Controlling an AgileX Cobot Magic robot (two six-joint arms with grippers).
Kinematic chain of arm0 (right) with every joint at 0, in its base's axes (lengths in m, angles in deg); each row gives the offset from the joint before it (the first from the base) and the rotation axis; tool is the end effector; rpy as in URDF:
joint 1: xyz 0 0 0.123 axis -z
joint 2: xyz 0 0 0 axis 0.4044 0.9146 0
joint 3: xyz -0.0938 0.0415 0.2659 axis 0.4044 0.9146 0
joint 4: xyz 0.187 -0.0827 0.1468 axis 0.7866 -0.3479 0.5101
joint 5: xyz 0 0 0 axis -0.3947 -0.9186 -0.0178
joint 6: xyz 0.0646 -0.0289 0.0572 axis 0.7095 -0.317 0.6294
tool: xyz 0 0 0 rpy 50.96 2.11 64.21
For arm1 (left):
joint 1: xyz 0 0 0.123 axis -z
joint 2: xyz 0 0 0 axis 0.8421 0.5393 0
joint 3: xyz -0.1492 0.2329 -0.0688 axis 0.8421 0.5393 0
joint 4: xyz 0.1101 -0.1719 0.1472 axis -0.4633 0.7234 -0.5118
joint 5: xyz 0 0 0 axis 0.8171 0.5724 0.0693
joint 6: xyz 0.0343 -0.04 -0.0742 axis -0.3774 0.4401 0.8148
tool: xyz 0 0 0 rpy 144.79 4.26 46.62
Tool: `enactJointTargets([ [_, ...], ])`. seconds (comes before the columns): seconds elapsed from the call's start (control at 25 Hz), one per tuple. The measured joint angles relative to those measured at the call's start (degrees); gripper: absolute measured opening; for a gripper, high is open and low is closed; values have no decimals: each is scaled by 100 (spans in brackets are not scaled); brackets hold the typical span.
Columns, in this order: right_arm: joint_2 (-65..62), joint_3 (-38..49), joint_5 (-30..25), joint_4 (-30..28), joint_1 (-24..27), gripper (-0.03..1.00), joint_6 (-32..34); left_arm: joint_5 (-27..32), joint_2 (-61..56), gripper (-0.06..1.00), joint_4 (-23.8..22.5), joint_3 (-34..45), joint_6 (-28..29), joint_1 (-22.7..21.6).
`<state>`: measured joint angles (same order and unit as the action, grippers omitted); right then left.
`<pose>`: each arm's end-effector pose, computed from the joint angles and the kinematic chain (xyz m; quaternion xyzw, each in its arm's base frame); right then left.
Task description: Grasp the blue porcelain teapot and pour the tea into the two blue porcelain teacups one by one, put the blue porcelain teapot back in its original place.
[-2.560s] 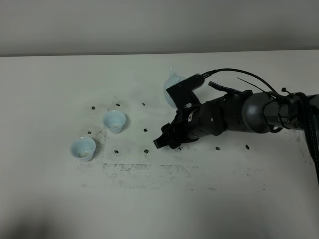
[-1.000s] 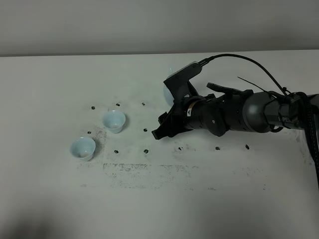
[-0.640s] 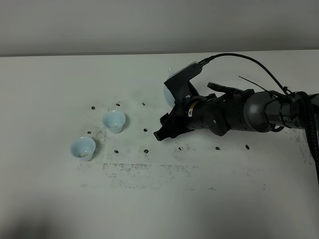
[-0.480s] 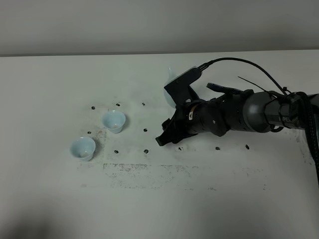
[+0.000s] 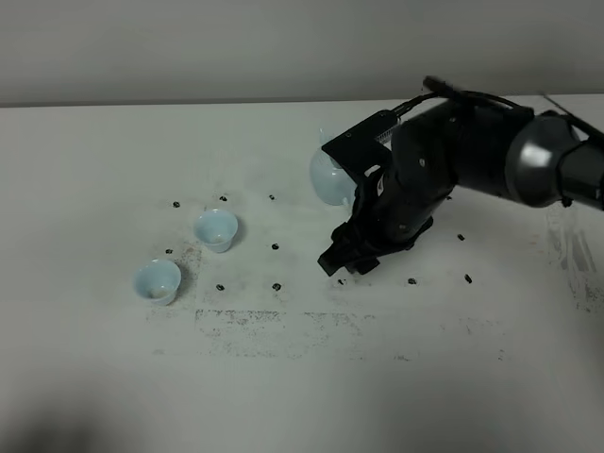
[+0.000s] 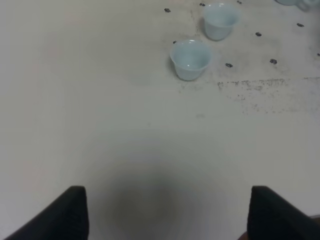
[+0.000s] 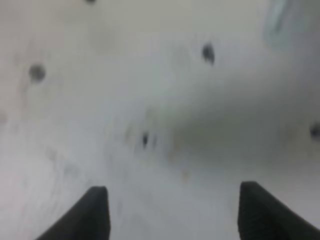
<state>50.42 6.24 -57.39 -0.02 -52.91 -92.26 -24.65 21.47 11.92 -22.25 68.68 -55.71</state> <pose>0.3472 0.1945 0.1934 -0.2956 0.9464 0.0340 0.1259 -0.0019 -0.0101 0.2660 0.0671 0.8591 -0.0396 0.5059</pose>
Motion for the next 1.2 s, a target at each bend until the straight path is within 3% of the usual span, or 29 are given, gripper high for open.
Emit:
enactJointTargets([
  [0.08, 0, -347, -729, 7, 126, 53, 0, 0, 0, 63, 0, 0, 0, 0],
  [0.2, 0, -753, -1185, 7, 337, 53, 0, 0, 0, 63, 0, 0, 0, 0],
  [0.68, 604, -1465, -1638, 20, 745, 53, -299, 0, 0, 63, 0, 0, -5, 0],
  [0.92, 1381, -2594, -2046, 54, 765, 53, -330, 0, 0, 63, 0, 0, 0, 0],
  [1.2, 2452, -4141, -2054, 220, 765, 53, -330, 0, 0, 63, 0, 0, 0, 0],
])
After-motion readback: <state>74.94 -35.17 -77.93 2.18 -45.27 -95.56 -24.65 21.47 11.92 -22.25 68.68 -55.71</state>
